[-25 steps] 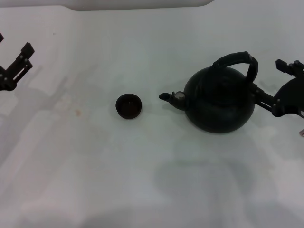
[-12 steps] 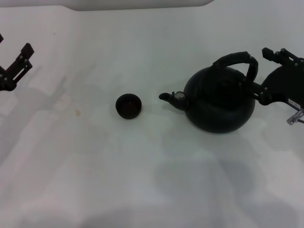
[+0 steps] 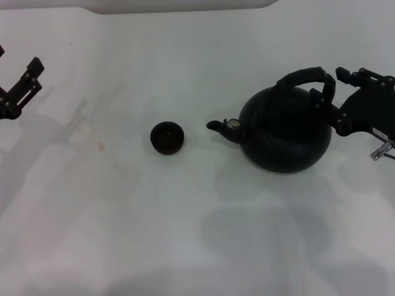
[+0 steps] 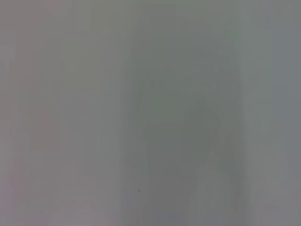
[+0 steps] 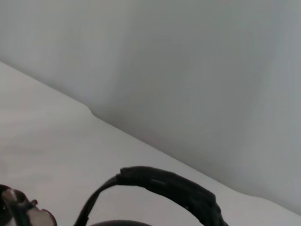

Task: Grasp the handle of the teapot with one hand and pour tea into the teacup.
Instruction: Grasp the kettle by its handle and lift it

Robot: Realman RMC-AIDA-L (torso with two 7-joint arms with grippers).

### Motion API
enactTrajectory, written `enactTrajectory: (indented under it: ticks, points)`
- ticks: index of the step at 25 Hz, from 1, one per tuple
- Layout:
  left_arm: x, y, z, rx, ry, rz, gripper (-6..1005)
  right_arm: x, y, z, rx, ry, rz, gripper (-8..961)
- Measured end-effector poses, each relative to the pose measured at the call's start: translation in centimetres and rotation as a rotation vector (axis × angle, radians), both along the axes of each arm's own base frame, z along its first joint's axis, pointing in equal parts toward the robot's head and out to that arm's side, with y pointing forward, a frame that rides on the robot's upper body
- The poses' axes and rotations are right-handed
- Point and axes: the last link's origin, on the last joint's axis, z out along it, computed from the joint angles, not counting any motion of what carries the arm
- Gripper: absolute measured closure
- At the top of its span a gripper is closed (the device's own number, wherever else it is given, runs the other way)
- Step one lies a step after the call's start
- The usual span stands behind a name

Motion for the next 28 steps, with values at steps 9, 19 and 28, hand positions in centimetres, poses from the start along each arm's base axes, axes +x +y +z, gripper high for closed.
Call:
enactTrajectory:
  ticks: [9, 19, 28]
  points:
    - [0.2, 0.1, 0.0, -0.003, -0.001, -0.010, 226, 0.5, 0.0, -0.2, 0.010, -0.012, -0.023, 447]
    - [0.3, 0.1, -0.2, -0.011, 0.002, -0.015, 225, 0.3, 0.3, -0.8, -0.007, -0.024, -0.007, 596]
    - [0.3, 0.1, -0.2, -0.013, 0.003, -0.016, 225, 0.2, 0.8, -1.2, -0.022, -0.022, 0.001, 734]
